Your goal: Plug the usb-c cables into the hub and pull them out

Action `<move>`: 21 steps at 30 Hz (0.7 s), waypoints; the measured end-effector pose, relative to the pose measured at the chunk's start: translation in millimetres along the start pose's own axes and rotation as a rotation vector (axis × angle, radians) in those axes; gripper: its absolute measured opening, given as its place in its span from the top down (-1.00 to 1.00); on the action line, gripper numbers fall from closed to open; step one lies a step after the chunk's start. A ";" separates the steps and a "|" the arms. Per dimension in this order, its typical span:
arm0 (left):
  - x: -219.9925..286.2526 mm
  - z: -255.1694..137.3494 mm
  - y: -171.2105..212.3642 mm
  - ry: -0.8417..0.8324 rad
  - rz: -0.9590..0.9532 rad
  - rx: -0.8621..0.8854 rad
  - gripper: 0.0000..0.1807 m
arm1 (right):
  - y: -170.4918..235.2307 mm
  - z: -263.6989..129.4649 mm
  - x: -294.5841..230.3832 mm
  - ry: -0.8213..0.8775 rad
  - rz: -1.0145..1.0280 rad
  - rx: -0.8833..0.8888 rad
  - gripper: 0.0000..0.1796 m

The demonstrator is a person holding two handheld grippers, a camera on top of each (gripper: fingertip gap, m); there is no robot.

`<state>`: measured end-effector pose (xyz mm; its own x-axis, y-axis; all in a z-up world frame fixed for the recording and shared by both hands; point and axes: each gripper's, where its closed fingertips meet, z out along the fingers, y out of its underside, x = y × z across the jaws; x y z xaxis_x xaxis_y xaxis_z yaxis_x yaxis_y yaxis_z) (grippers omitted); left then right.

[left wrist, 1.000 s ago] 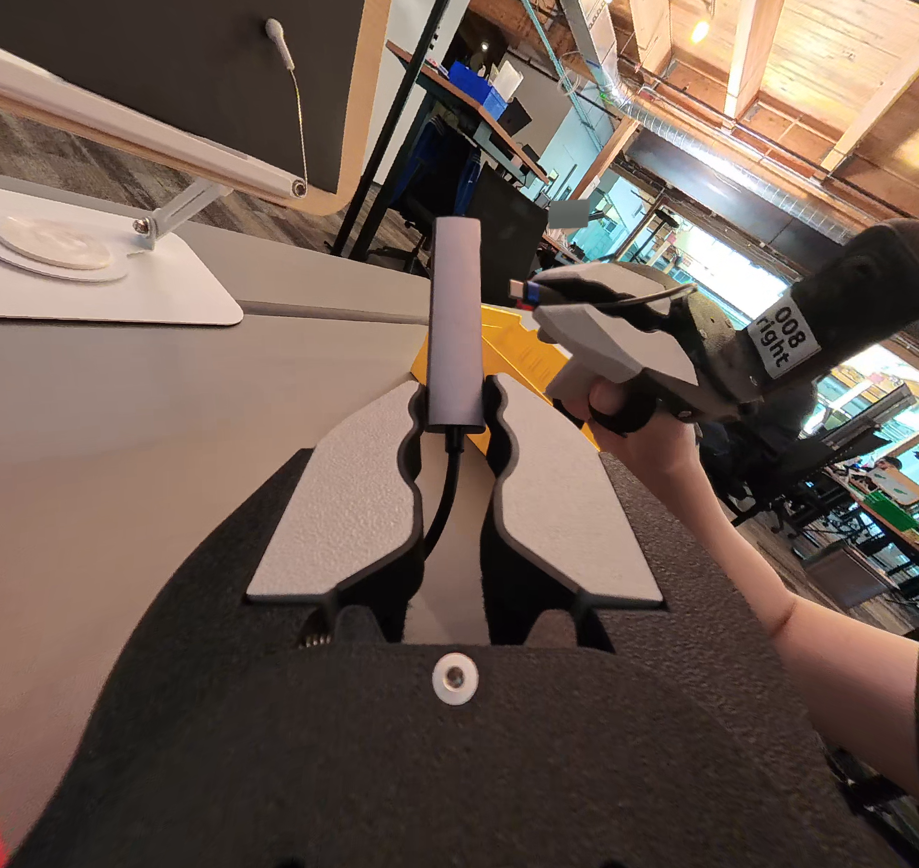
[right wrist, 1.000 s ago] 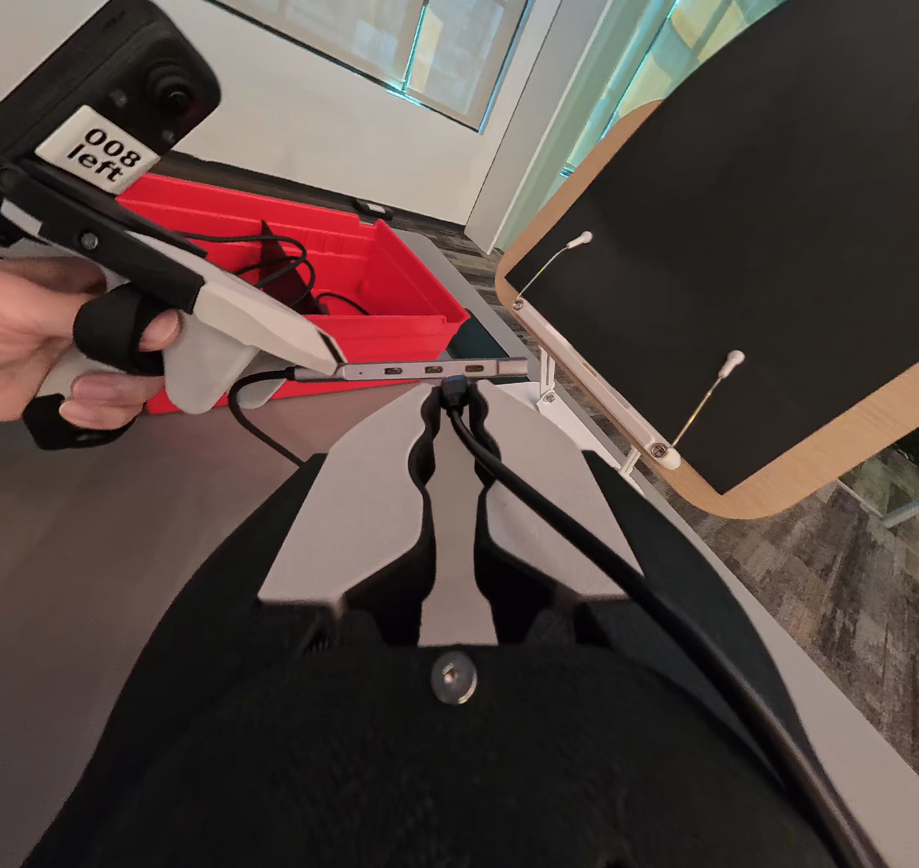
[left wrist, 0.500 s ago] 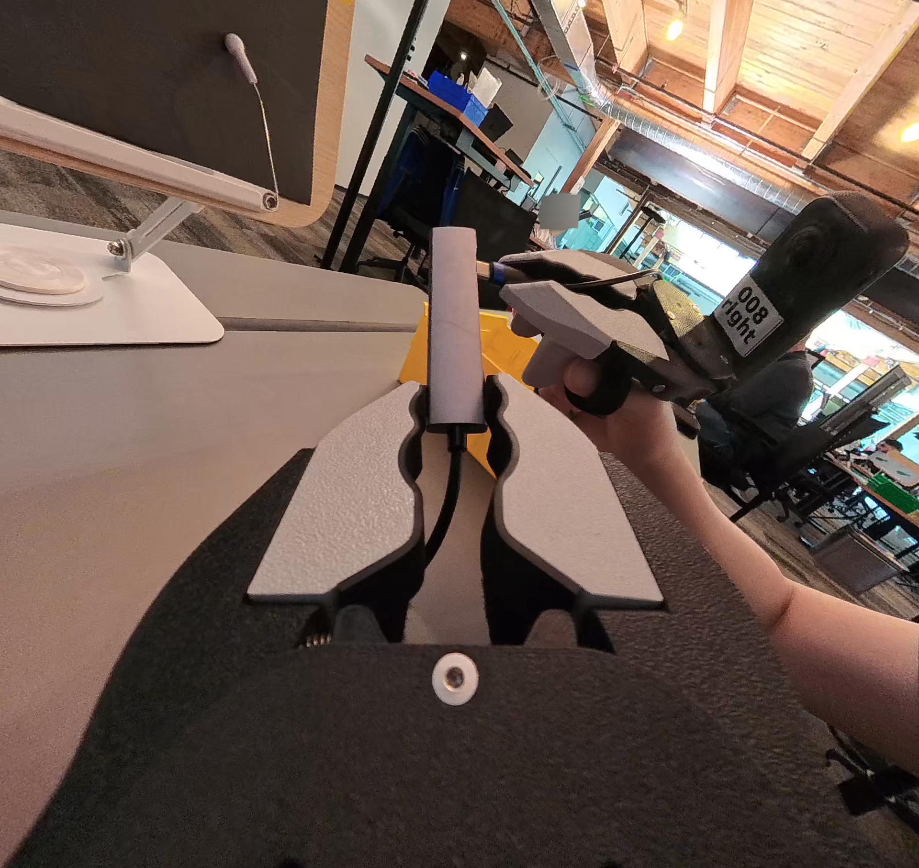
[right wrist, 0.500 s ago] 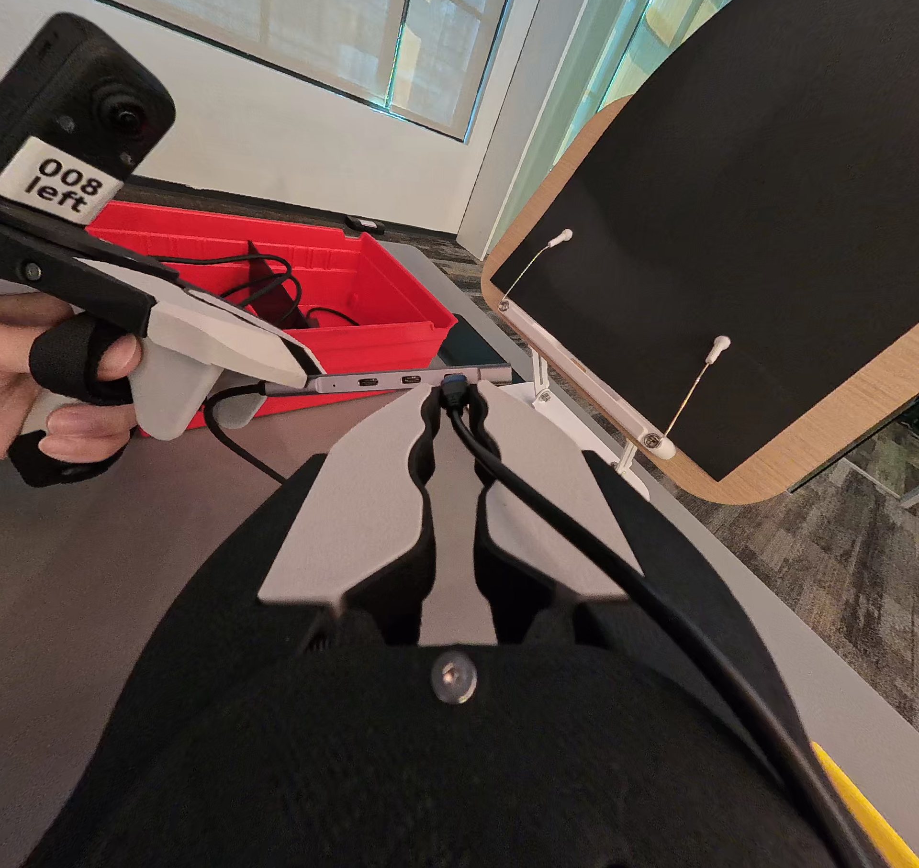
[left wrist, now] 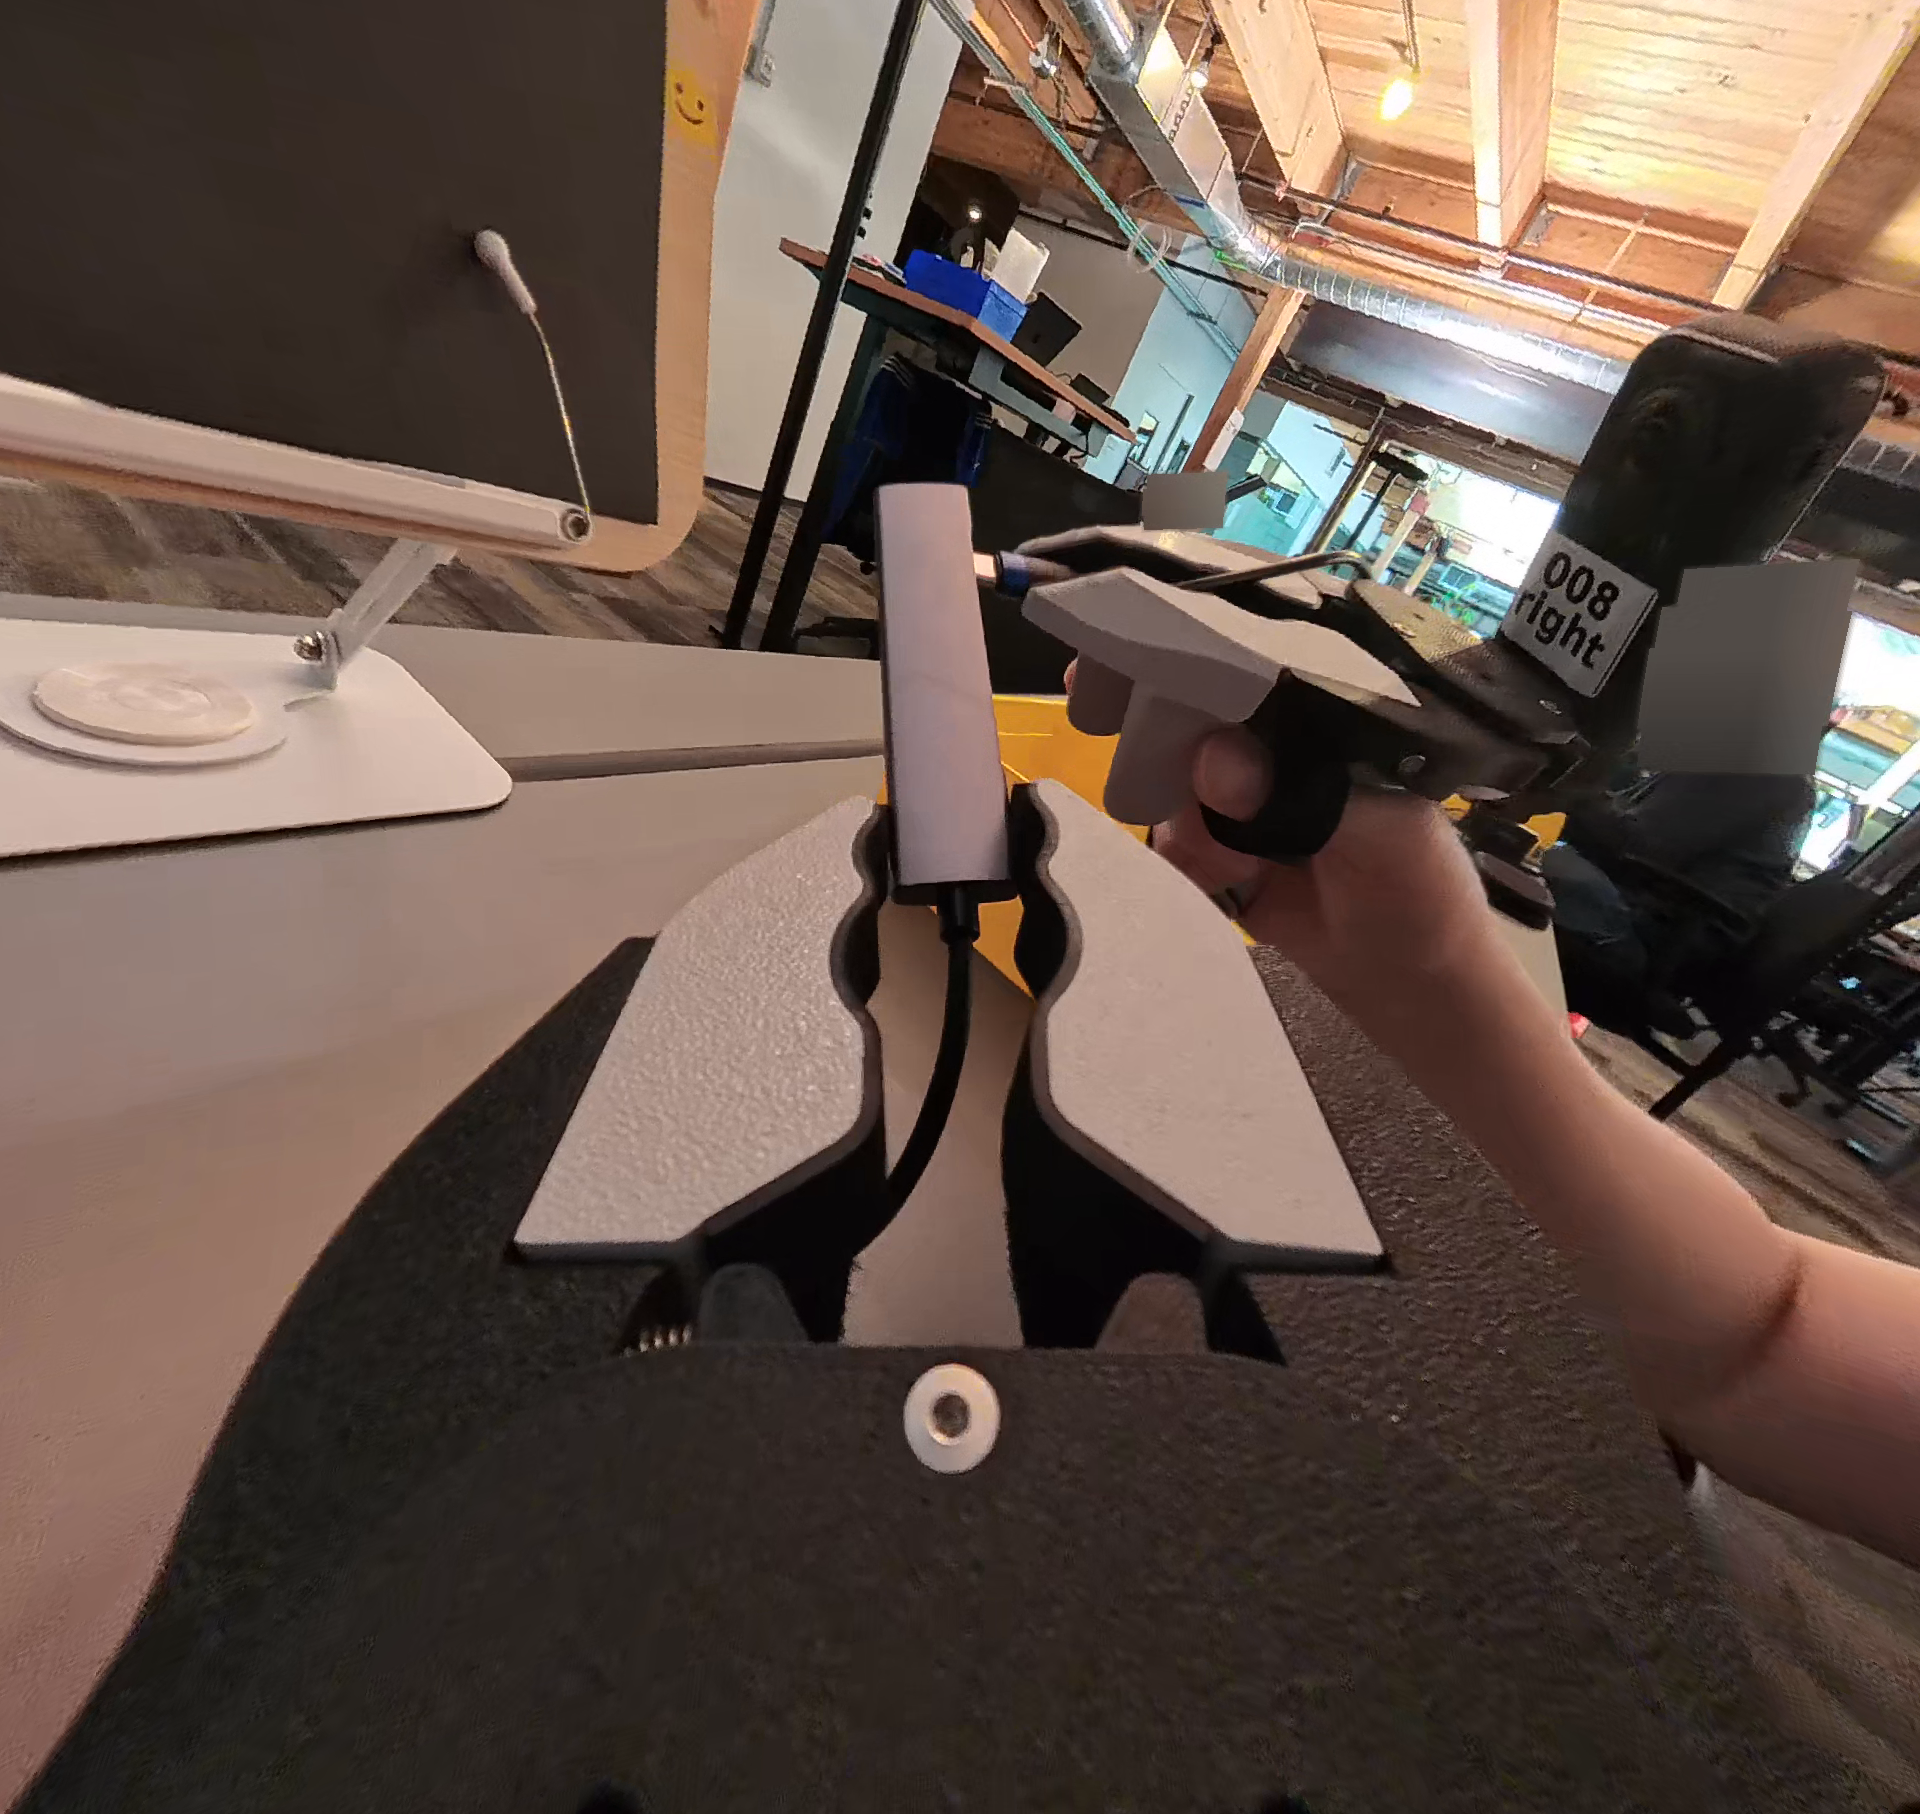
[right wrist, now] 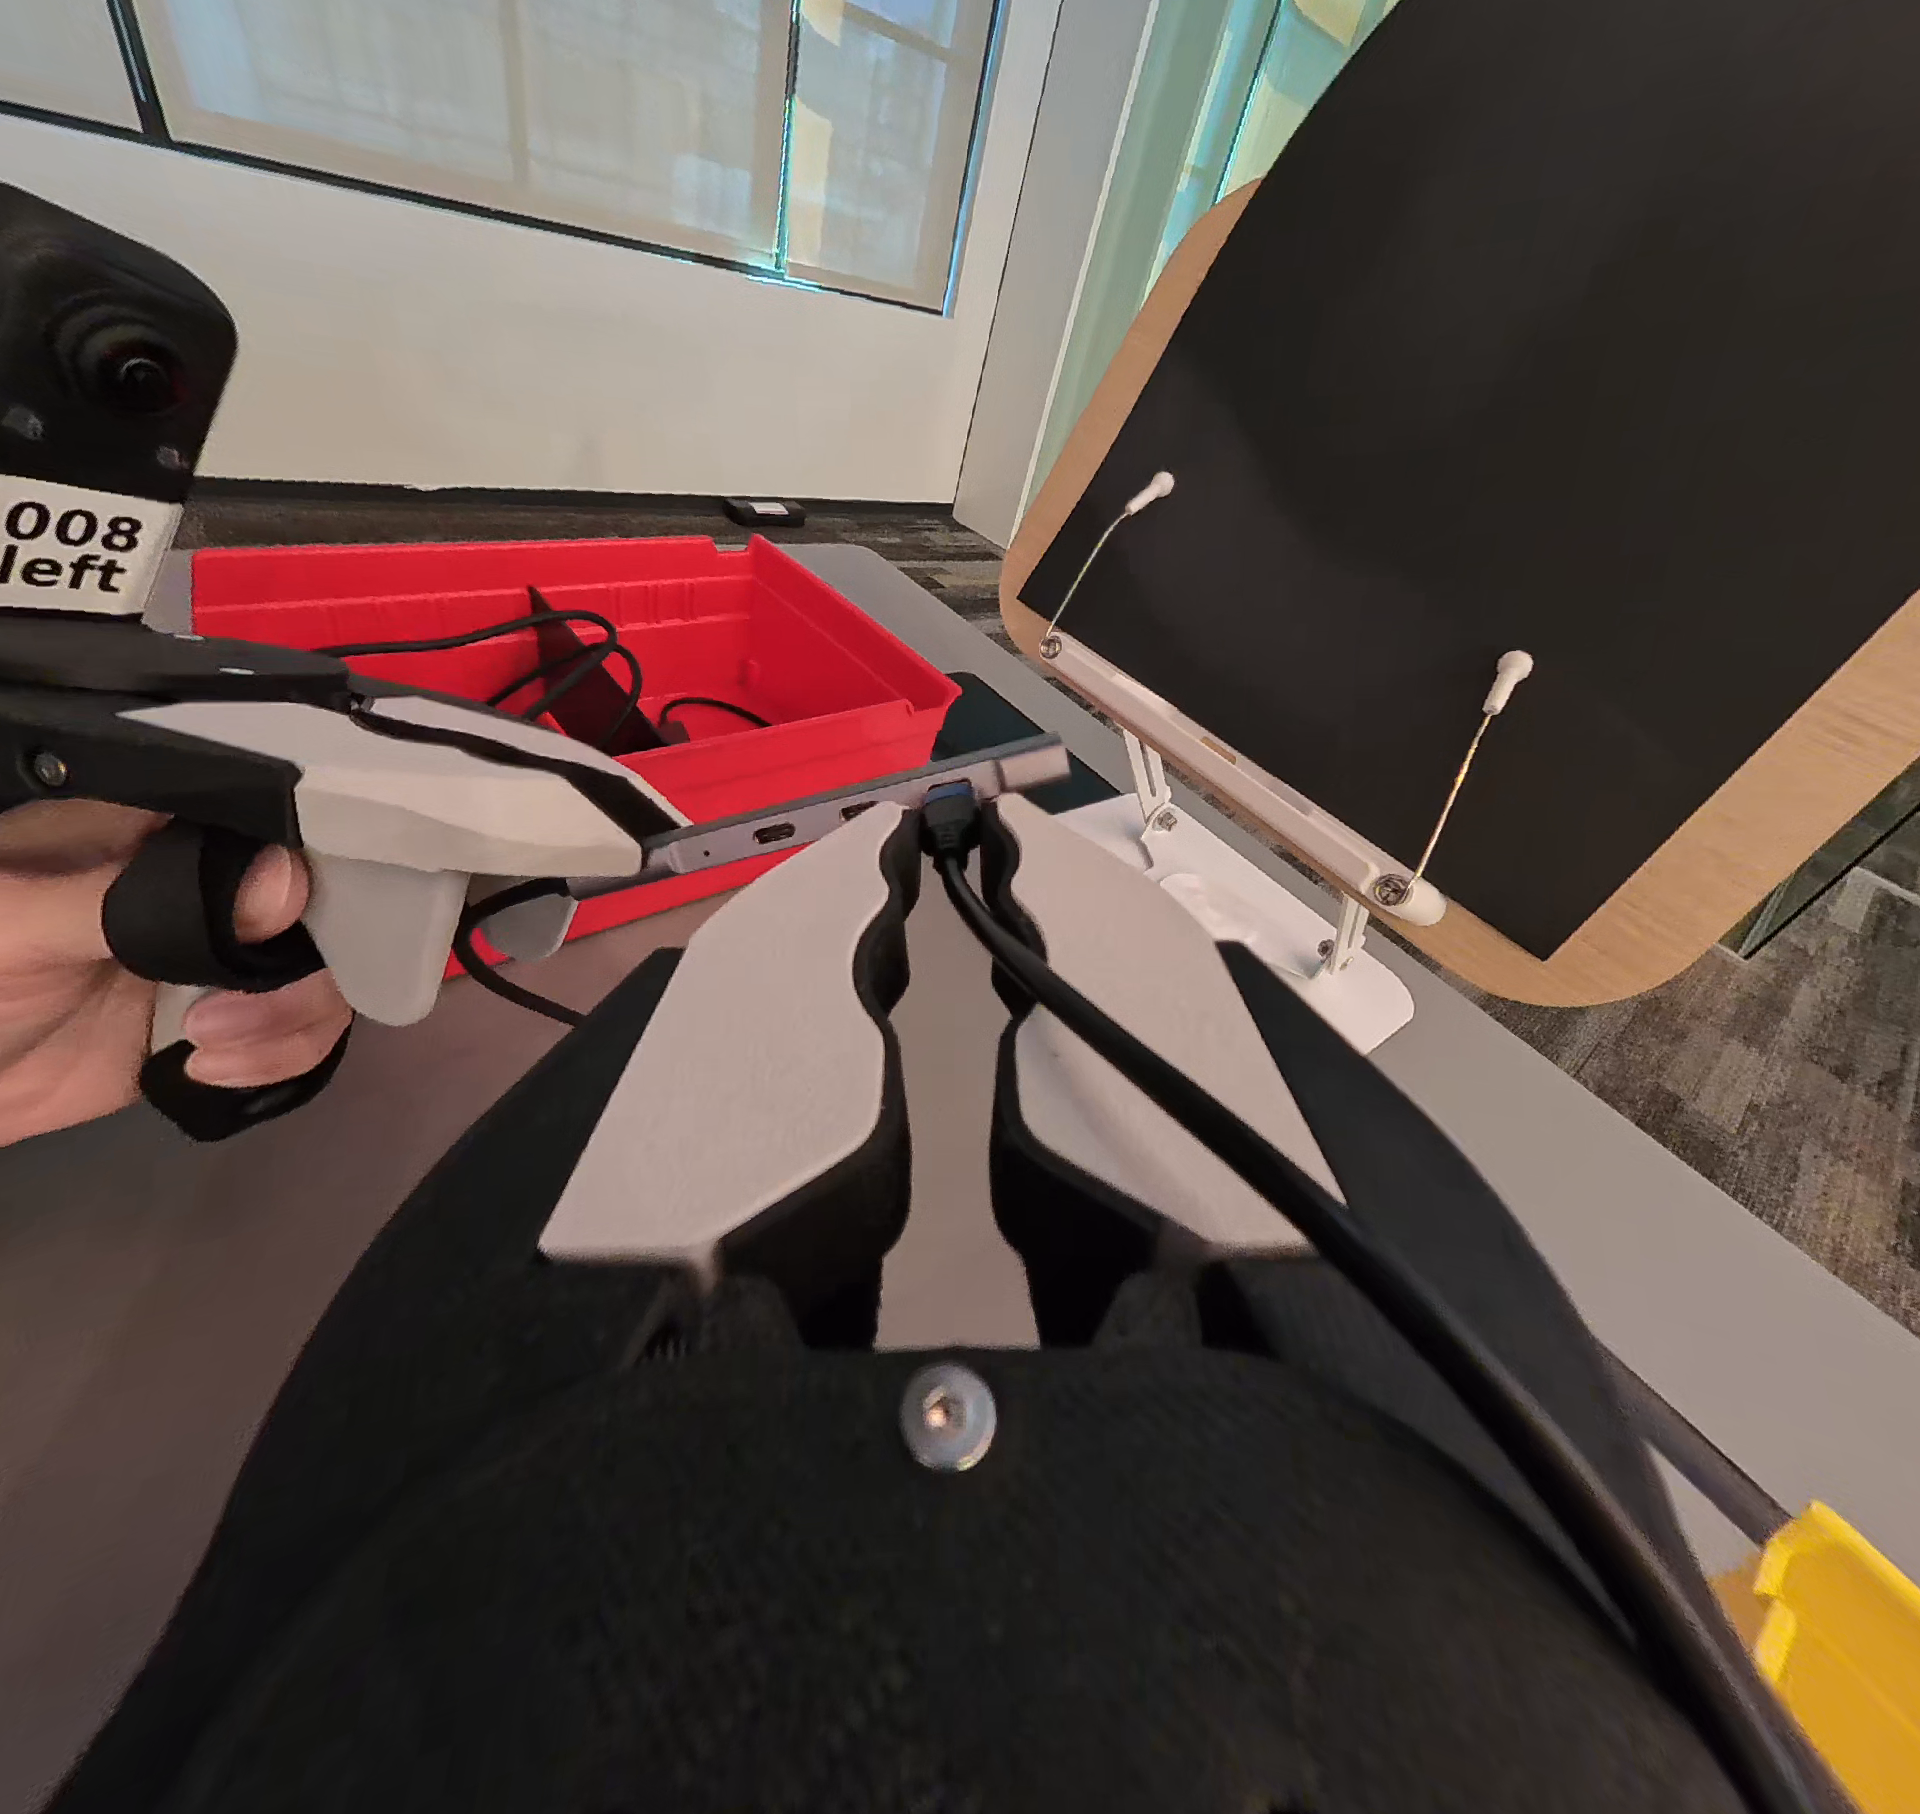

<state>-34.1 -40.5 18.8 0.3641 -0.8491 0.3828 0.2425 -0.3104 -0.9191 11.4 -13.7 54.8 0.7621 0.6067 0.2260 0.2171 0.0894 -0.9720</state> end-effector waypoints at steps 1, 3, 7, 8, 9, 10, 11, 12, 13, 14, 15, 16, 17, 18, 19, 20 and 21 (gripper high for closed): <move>0.7 0.1 0.2 -0.002 0.019 -0.004 0.76 | -0.5 -0.4 -0.2 -0.005 -0.007 -0.002 0.88; 3.0 0.2 0.7 -0.003 0.071 -0.015 0.77 | -6.6 -3.0 -2.7 -0.034 -0.060 0.040 0.88; 9.1 -0.3 -2.1 -0.029 0.189 -0.011 0.77 | -9.3 -7.6 -2.5 -0.063 -0.148 0.053 0.87; 10.4 -0.7 -3.4 -0.036 0.214 -0.006 0.77 | -9.8 -8.8 -2.5 -0.072 -0.159 0.056 0.87; 12.2 -0.9 -4.2 -0.035 0.229 -0.003 0.77 | -12.9 -11.1 -3.5 -0.084 -0.174 0.079 0.87; 15.0 -1.3 -5.8 -0.024 0.234 0.008 0.77 | -18.0 -14.3 -5.1 -0.092 -0.198 0.117 0.88; 18.2 -1.8 -7.8 -0.010 0.234 0.025 0.77 | -22.2 -17.0 -6.1 -0.090 -0.222 0.140 0.87; 20.8 -2.0 -8.9 -0.001 0.238 0.036 0.77 | -25.8 -19.0 -7.9 -0.086 -0.252 0.155 0.87; 22.0 -1.9 -8.7 -0.001 0.248 0.037 0.77 | -28.7 -20.7 -9.9 -0.078 -0.292 0.163 0.88; 23.1 -1.3 -7.7 -0.002 0.261 0.032 0.77 | -30.6 -21.9 -11.3 -0.065 -0.337 0.162 0.87; 24.6 -0.7 -6.6 0.003 0.271 0.029 0.77 | -33.9 -24.0 -13.9 -0.054 -0.385 0.172 0.87; 27.2 -0.4 -6.3 0.015 0.276 0.036 0.77 | -38.6 -26.8 -17.0 -0.043 -0.433 0.191 0.88; 30.3 -0.6 -7.3 0.029 0.279 0.050 0.77 | -43.1 -29.6 -19.9 -0.031 -0.476 0.204 0.87; 33.8 -1.4 -8.6 0.042 0.281 0.063 0.77 | -47.9 -32.8 -23.6 -0.021 -0.523 0.220 0.87; 38.2 -2.3 -10.2 0.054 0.288 0.075 0.77 | -54.0 -37.1 -28.1 -0.011 -0.576 0.249 0.87; 43.3 -3.5 -12.0 0.065 0.302 0.086 0.77 | -59.3 -41.0 -31.5 0.002 -0.620 0.266 0.87; 47.9 -4.5 -13.9 0.067 0.322 0.095 0.77 | -63.8 -44.4 -34.5 0.011 -0.658 0.277 0.87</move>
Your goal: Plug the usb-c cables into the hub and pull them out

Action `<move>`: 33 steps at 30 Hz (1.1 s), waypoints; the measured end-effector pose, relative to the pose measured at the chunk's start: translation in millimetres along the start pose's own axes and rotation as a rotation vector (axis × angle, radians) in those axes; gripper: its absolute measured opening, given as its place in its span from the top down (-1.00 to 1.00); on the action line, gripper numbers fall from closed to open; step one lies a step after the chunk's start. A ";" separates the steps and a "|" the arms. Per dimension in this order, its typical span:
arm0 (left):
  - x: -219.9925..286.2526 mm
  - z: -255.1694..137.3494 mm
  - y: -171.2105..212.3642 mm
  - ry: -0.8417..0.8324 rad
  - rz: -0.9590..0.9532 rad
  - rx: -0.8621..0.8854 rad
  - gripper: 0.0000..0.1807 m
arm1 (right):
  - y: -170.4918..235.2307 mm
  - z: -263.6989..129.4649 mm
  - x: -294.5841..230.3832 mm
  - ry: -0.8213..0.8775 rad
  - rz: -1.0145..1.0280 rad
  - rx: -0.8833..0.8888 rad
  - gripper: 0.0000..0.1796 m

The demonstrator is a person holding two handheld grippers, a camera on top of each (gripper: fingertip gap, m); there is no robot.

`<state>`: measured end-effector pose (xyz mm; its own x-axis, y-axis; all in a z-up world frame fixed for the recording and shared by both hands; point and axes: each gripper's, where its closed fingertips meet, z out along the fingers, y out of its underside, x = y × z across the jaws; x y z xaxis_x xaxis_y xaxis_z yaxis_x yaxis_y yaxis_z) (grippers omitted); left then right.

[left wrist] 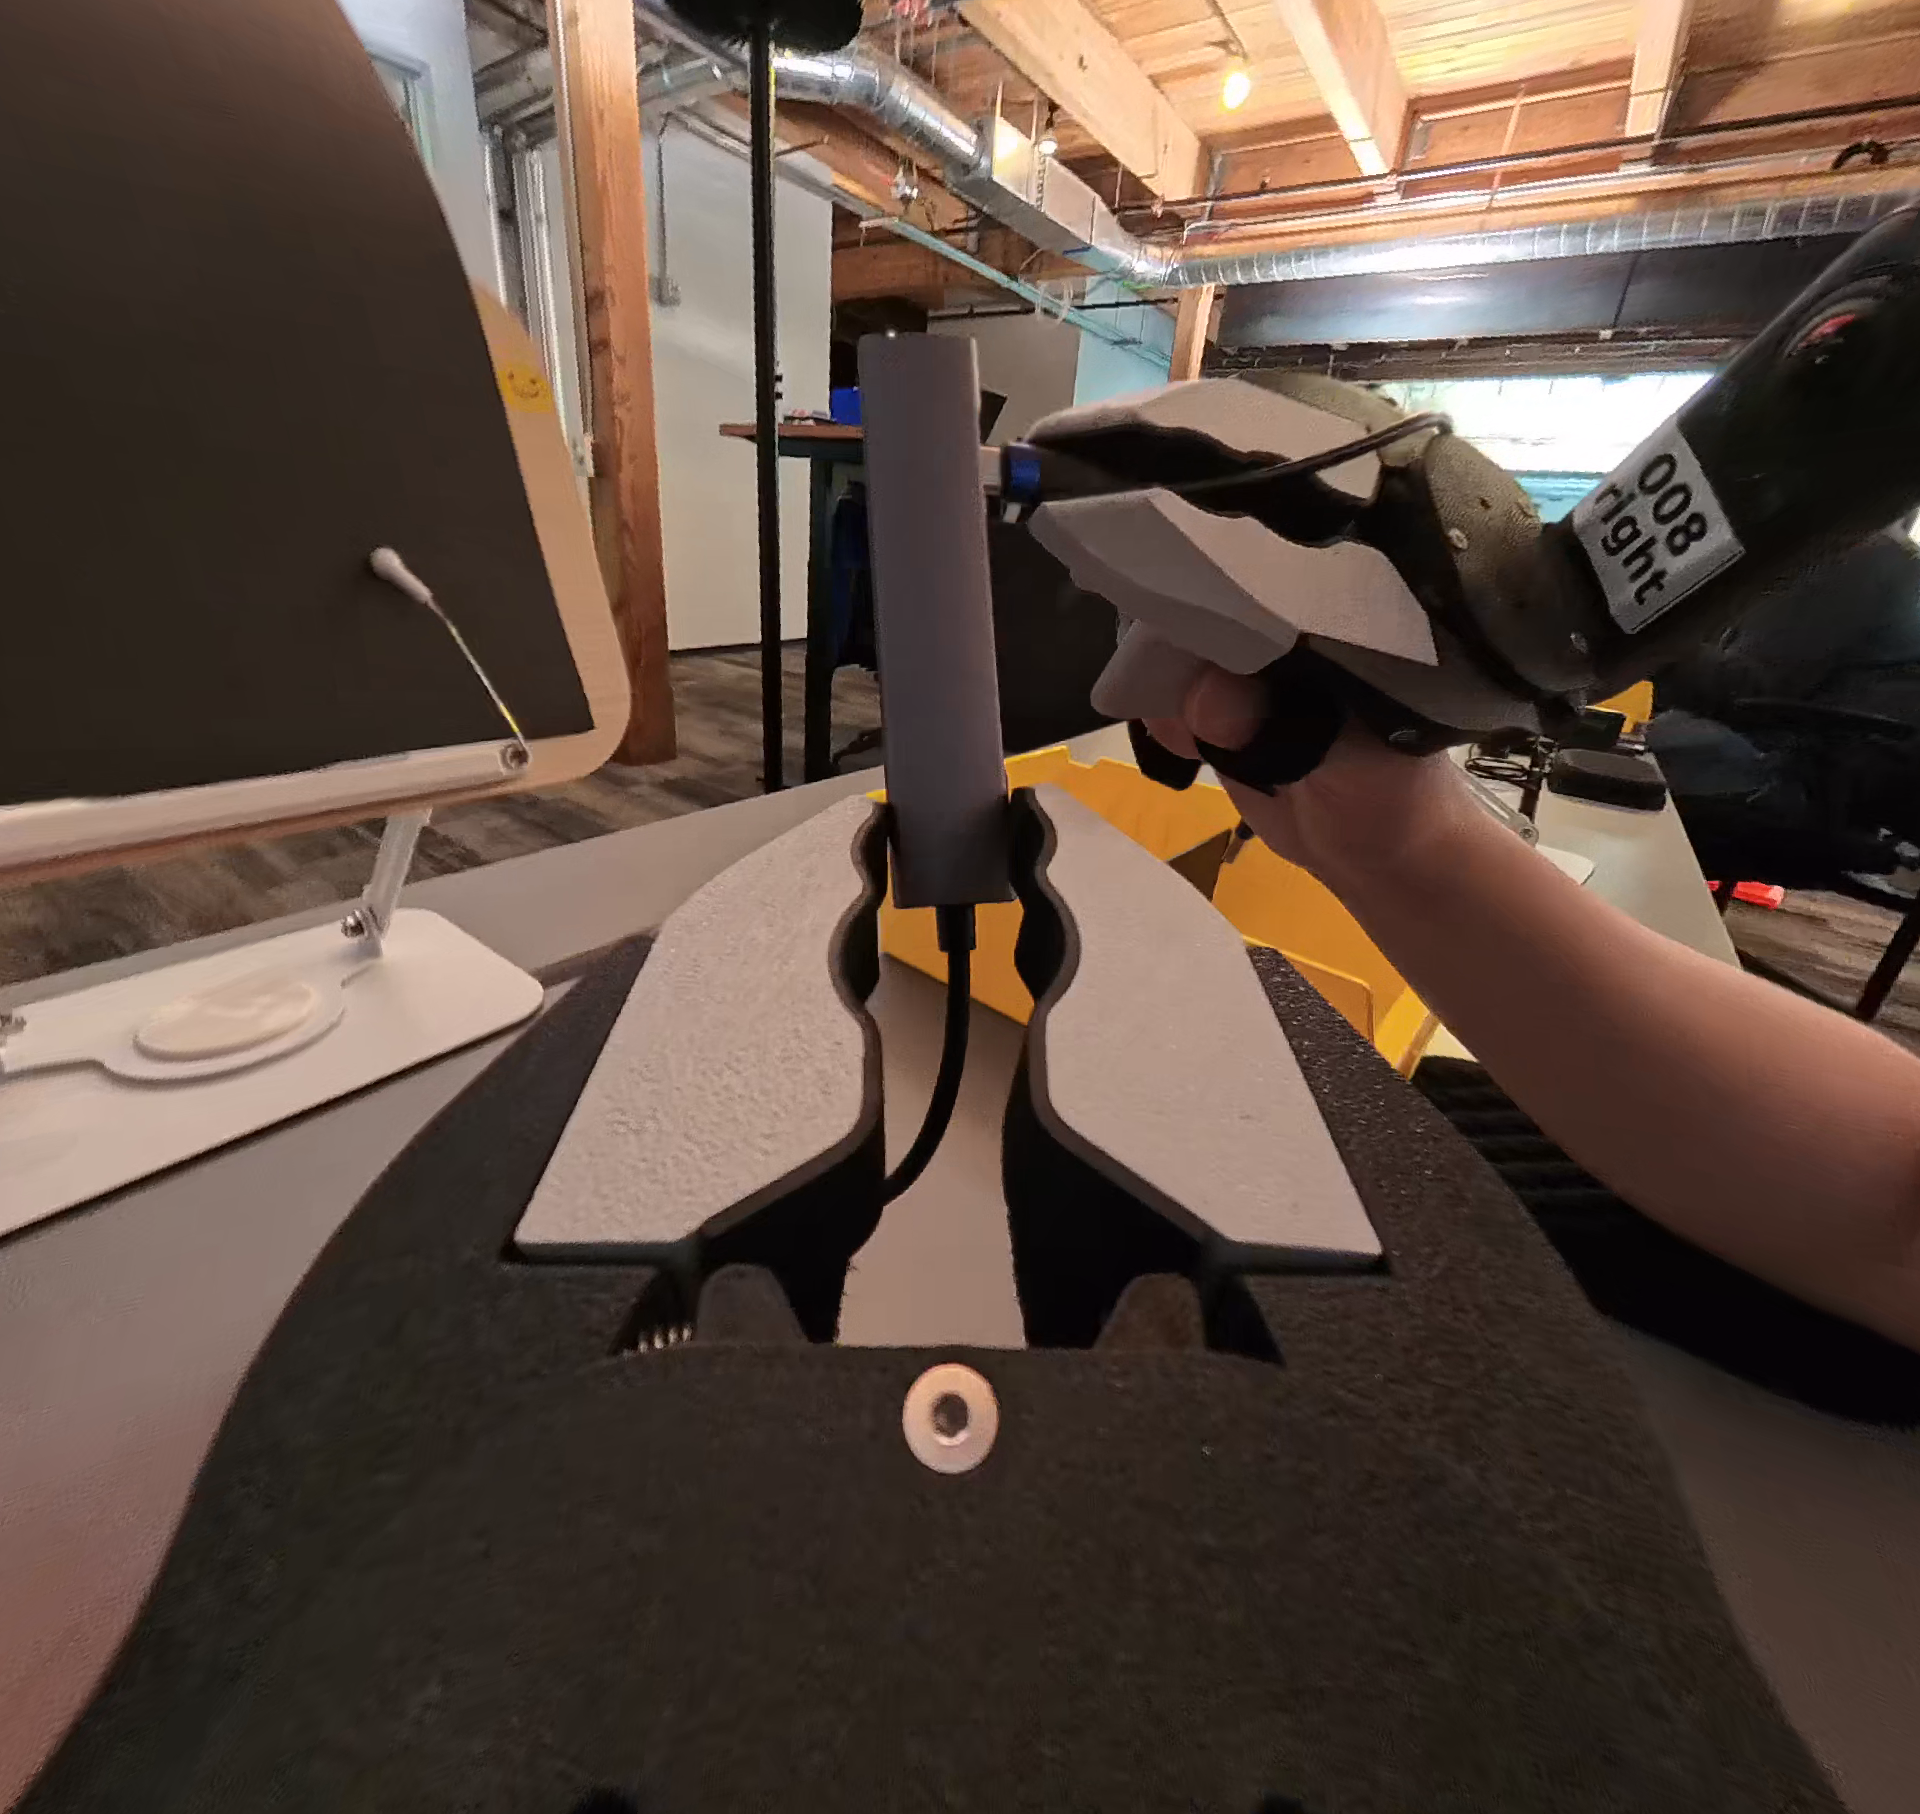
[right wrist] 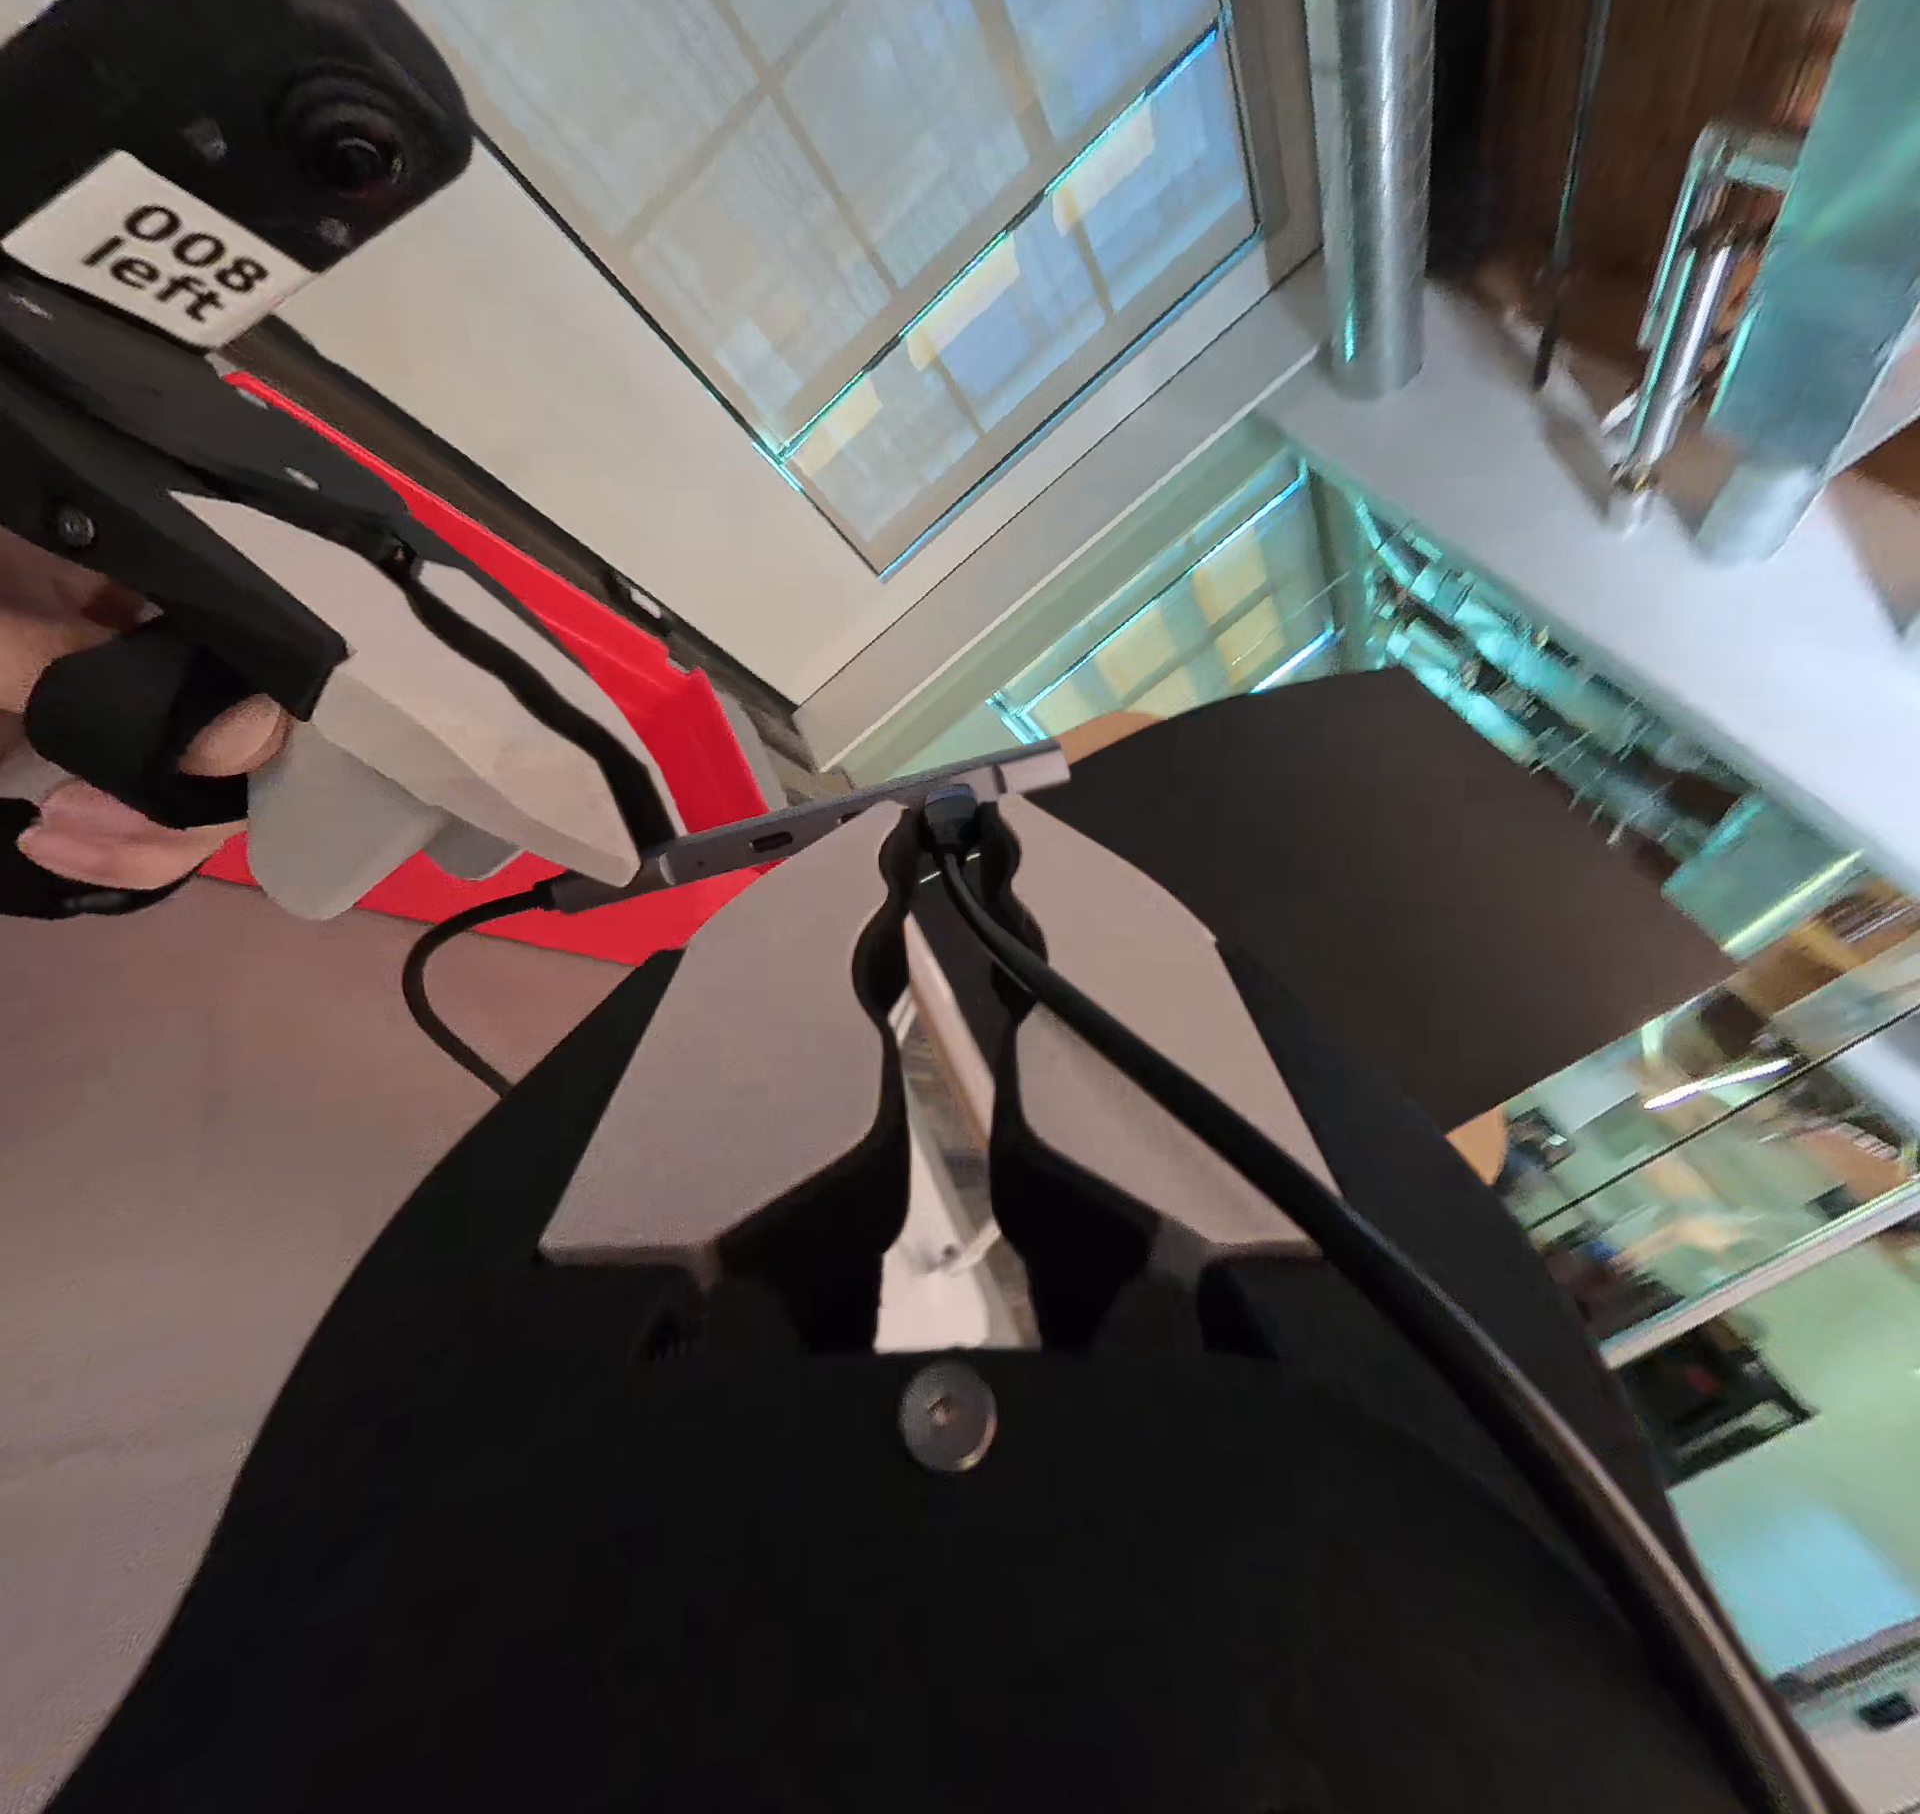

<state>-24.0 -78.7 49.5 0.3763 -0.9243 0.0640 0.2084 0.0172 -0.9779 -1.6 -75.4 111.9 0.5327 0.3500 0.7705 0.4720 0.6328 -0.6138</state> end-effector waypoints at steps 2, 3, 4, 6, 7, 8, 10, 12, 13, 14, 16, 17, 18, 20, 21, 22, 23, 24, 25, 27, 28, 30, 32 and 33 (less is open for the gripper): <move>7.3 -0.7 -5.9 0.006 0.037 0.014 0.77 | -11.6 -3.8 1.4 0.017 -0.054 0.027 0.87; 10.3 -1.4 -8.9 0.013 0.045 0.023 0.77 | -16.1 -5.3 1.9 0.023 -0.075 0.036 0.87; 12.7 -2.2 -11.5 0.020 0.048 0.033 0.77 | -19.7 -6.6 2.2 0.025 -0.090 0.042 0.87; 15.8 -3.0 -14.3 0.038 0.050 0.042 0.77 | -25.1 -8.4 1.6 0.021 -0.110 0.052 0.88; 16.3 -3.2 -14.5 0.043 0.050 0.040 0.77 | -26.6 -8.6 0.6 0.015 -0.114 0.054 0.87; 16.8 -3.2 -14.0 0.048 0.054 0.038 0.77 | -27.2 -8.6 -0.1 0.009 -0.115 0.053 0.88; 17.1 -3.1 -12.8 0.054 0.068 0.034 0.77 | -27.5 -8.5 -1.5 -0.008 -0.104 0.053 0.87; 16.2 -2.8 -10.8 0.050 0.085 0.020 0.77 | -24.3 -7.9 -1.8 -0.026 -0.090 0.036 0.87; 15.7 -2.6 -9.3 0.046 0.101 0.008 0.77 | -23.0 -8.0 -2.6 -0.043 -0.082 0.031 0.87; 15.3 -2.3 -7.5 0.041 0.123 -0.007 0.77 | -21.6 -8.1 -3.4 -0.064 -0.066 0.023 0.87; 14.2 -1.5 -3.4 0.025 0.178 -0.044 0.77 | -18.1 -9.0 -4.6 -0.105 -0.035 0.005 0.87; 14.4 -1.2 -1.8 0.020 0.204 -0.060 0.77 | -17.5 -10.0 -5.1 -0.120 -0.031 0.008 0.87; 14.0 -1.0 -0.5 0.011 0.227 -0.073 0.77 | -15.1 -10.6 -5.2 -0.133 -0.026 -0.002 0.87; 12.5 -0.1 3.4 -0.005 0.252 -0.103 0.76 | -8.8 -11.3 -5.7 -0.158 -0.020 -0.033 0.87; 11.4 0.5 5.7 -0.012 0.258 -0.123 0.76 | -5.6 -11.6 -6.2 -0.168 -0.025 -0.050 0.87; 10.4 1.0 8.0 -0.019 0.265 -0.141 0.76 | -2.3 -11.5 -6.5 -0.170 -0.038 -0.070 0.87; 9.8 1.4 10.0 -0.025 0.273 -0.157 0.76 | 0.6 -11.1 -7.0 -0.169 -0.059 -0.088 0.87; 9.0 1.8 11.9 -0.032 0.280 -0.171 0.76 | 2.3 -10.5 -7.5 -0.164 -0.079 -0.101 0.87; 8.5 2.1 13.4 -0.038 0.283 -0.182 0.76 | 3.6 -9.5 -8.3 -0.162 -0.090 -0.113 0.87; 9.4 2.9 16.0 -0.035 0.284 -0.197 0.76 | 3.8 -7.0 -9.7 -0.152 -0.092 -0.118 0.87; 9.9 3.3 16.6 -0.035 0.286 -0.199 0.77 | 3.9 -5.7 -10.2 -0.146 -0.090 -0.118 0.87; 9.7 3.3 17.5 -0.039 0.295 -0.206 0.77 | 5.8 -3.7 -10.4 -0.138 -0.084 -0.128 0.87; 8.8 3.0 17.1 -0.042 0.298 -0.203 0.77 | 7.3 -3.7 -9.3 -0.133 -0.083 -0.133 0.87; 9.3 2.8 16.0 -0.039 0.295 -0.198 0.77 | 7.4 -3.8 -8.4 -0.129 -0.077 -0.130 0.87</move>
